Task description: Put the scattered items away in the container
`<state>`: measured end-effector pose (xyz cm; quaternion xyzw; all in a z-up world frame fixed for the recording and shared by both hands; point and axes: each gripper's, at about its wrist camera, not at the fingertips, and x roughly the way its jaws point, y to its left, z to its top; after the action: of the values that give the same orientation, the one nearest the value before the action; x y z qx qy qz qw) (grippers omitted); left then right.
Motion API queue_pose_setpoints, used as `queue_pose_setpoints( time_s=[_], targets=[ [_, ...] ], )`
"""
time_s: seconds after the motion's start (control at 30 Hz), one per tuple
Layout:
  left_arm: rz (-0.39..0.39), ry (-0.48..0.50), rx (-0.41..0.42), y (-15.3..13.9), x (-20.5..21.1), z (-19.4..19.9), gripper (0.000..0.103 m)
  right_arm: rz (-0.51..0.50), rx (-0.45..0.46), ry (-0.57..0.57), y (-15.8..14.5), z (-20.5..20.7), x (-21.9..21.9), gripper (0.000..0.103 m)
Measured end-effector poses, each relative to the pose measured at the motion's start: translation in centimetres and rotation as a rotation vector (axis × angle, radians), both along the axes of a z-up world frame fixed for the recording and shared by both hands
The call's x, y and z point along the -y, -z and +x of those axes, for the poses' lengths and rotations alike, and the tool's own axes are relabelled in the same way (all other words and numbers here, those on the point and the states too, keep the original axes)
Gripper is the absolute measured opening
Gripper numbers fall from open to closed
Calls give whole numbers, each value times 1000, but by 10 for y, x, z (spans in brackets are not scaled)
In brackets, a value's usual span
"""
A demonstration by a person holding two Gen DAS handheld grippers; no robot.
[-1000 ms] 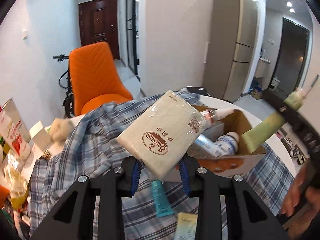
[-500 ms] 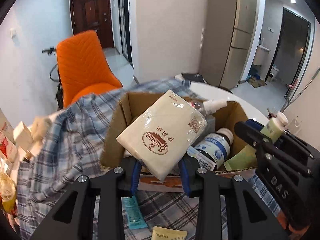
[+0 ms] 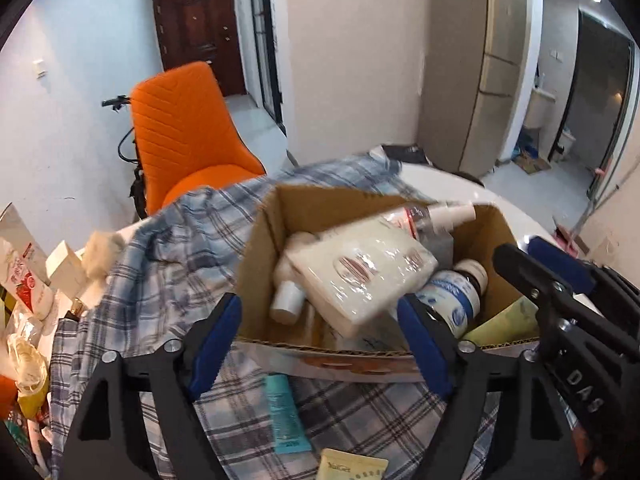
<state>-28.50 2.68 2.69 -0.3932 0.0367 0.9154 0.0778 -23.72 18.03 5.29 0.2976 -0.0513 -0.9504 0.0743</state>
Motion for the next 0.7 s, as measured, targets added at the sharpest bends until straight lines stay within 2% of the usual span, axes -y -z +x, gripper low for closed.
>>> queue_pose_setpoints(
  time_s=[0.03,0.17,0.27,0.4,0.47,0.57,0.63,0.7],
  targets=[
    [17,-2,1,-2,4,0,83,-11,-16,-2,-3,2,-3,68],
    [91,-29,6,-6,19,5,85,-66,-42,-33,-11,7,-8,68],
    [116,-35,42,0,24,7,85,-70,-60,-70,-15,12,-5,68],
    [3,-40,34,7,30,21,85,-94,-73,-225,-21,22,10,68],
    [-76,-55,24,11,39,31,85,-106,-53,-340,-20,25,21,68],
    [-147,-51,50,25,56,44,85,-77,-1,-518,-13,31,47,68],
    [-160,-51,53,33,67,54,85,-46,40,-593,-5,33,64,68],
    [-140,-51,69,43,78,64,85,9,78,-623,6,33,81,68]
  ],
)
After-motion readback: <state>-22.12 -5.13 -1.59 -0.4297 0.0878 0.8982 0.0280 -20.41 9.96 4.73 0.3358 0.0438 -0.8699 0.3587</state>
